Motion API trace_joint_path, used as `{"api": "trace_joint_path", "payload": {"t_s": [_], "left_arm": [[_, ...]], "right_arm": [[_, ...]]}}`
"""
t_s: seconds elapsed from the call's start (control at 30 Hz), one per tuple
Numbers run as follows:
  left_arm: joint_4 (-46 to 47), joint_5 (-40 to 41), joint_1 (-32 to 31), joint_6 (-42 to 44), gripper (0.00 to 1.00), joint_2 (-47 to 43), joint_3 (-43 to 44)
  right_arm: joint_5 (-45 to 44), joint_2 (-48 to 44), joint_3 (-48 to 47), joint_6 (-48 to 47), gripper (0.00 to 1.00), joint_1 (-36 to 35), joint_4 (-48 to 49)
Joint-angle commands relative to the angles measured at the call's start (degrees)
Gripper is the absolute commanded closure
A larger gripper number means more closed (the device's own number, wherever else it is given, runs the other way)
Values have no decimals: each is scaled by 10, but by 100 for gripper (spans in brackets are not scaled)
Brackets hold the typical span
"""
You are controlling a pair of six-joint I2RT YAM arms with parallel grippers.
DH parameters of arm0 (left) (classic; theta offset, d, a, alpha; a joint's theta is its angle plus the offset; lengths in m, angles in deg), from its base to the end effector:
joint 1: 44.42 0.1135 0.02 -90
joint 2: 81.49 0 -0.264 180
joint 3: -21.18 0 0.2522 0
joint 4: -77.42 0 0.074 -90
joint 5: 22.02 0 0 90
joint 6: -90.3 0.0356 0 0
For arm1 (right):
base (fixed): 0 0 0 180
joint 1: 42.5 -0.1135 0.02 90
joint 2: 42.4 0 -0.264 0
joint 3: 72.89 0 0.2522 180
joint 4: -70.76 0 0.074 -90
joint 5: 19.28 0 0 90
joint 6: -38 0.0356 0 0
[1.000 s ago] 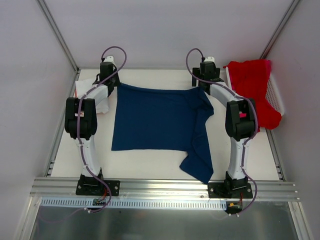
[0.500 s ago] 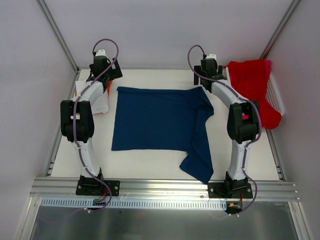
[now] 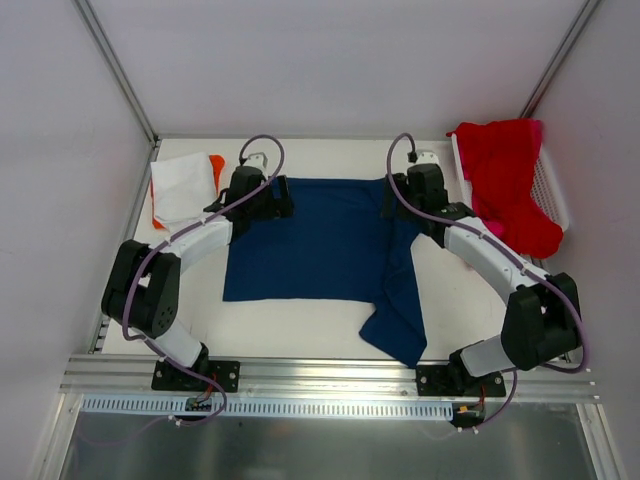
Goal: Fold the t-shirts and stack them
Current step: Flatten the tshirt out
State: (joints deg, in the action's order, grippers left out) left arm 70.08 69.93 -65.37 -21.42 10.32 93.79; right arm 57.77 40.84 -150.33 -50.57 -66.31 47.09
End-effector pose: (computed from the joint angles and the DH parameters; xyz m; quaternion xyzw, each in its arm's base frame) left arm 0.3409 -0.1292 0.2455 -0.0147 0.8503 -0.1778 0.4951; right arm 0.3092 0.1277 0.2967 -0.1108 0.8529 0.0144 0.5100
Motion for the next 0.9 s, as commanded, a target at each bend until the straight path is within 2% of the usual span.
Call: {"api": "trace_joint_path", "payload": {"t_s": [0.0, 0.1, 0.3, 0.47, 0.5, 0.6, 0.63, 0.7, 0.87], "left_arm": [[2, -6, -13, -33, 4, -19, -26], [-27, 18, -17, -35, 5, -3, -15], [-61, 26, -17, -47, 7, 62, 11], [-61, 0, -17, -70, 19, 94, 13], [-61, -3, -17, -75, 34, 105, 14], [-60, -5, -17, -82, 60, 121, 17], [-60, -5, -17, -84, 82, 124, 17], [-61, 2, -17, -89, 99, 132, 17], [-76, 24, -17, -85, 100, 137, 14]], "right_arm": [[81, -15, 56, 68, 13, -3, 2], [118, -25, 76, 90, 14, -10, 6], [114, -67, 95, 98, 13, -28, -10], [103, -120, 107, 100, 13, -31, -27], [101, -140, 109, 100, 13, -30, -34], [89, -177, 119, 99, 13, -32, -49], [86, -186, 121, 99, 13, -31, -54], [79, -202, 123, 96, 13, -31, -64], [63, -244, 117, 93, 13, -31, -86]]}}
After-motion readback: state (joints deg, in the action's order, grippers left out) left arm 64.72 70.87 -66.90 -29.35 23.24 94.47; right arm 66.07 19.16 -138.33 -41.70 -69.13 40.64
